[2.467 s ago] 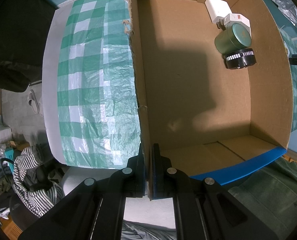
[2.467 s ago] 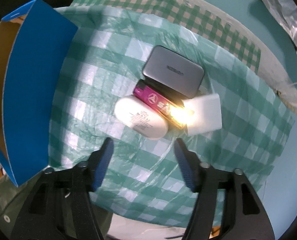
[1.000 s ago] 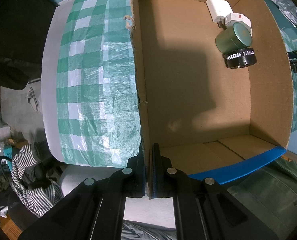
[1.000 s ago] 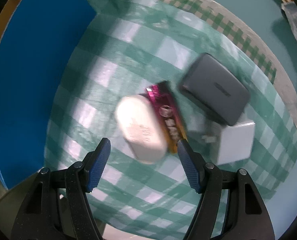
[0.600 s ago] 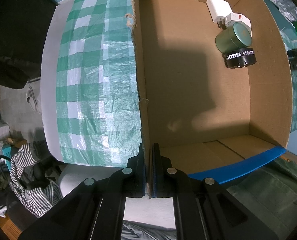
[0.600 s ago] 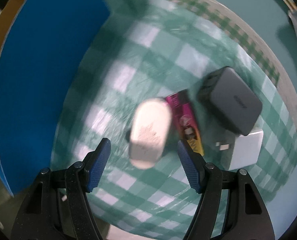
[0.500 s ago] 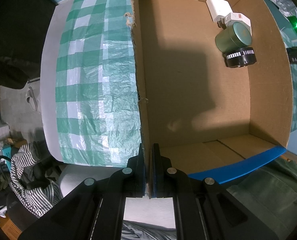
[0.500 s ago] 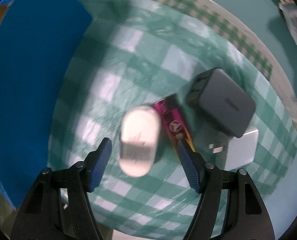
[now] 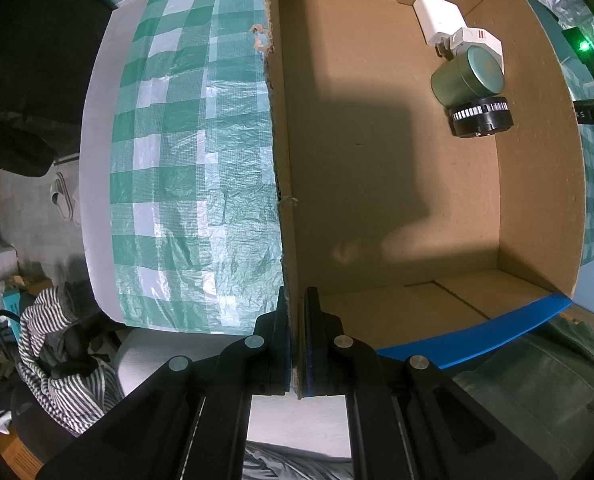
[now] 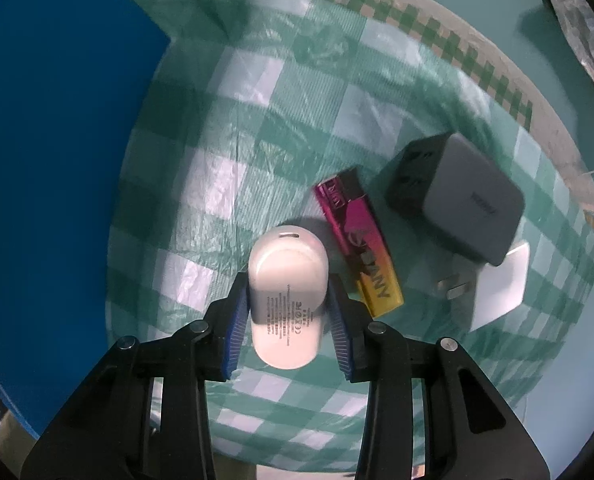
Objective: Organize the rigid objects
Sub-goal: 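Move the right gripper to the white oval case and grasp it, then carry the white oval case with the right gripper into the box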
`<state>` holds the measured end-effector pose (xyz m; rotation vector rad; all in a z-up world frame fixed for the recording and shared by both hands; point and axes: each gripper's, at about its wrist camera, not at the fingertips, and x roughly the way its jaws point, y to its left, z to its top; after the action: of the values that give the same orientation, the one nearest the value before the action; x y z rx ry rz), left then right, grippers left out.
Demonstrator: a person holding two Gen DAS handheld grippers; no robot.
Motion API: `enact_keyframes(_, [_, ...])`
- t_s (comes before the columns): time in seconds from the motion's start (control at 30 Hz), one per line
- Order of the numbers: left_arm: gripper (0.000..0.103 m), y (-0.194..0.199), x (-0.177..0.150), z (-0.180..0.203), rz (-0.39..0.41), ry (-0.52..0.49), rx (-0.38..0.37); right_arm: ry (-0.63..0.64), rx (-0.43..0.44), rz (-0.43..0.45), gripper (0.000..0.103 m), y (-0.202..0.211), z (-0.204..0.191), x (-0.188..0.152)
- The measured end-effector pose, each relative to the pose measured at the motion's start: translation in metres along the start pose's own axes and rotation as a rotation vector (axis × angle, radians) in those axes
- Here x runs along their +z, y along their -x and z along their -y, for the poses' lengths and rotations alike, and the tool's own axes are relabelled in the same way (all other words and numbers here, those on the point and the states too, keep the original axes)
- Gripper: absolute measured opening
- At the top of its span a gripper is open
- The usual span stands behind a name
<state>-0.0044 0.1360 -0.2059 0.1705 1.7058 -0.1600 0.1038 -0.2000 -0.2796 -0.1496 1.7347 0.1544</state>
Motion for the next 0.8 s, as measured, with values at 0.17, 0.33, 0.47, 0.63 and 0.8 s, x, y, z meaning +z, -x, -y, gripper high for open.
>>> enact_keyframes(0.17, [0.005,0.0,0.001,0.001,-0.001,-0.004,0.002,-0.007,-0.003,0.018,0.037,0.001,0.0,-0.004])
enact_keyframes(0.33, [0.005,0.0,0.001,0.001,-0.001,-0.006,0.003,0.001,0.007,0.019,0.037,0.006,-0.003,-0.012])
enact_keyframes(0.47, [0.005,0.001,0.0,0.002,0.001,-0.01,0.002,0.017,0.026,0.028,0.037,0.017,-0.008,-0.021])
enact_keyframes(0.63, [0.005,0.001,0.0,0.002,0.001,-0.013,0.003,0.04,0.031,0.037,0.037,0.032,-0.013,-0.027])
enact_keyframes(0.8, [0.005,0.001,0.0,0.002,0.002,-0.014,0.002,0.067,0.032,0.055,0.037,0.054,-0.019,-0.033])
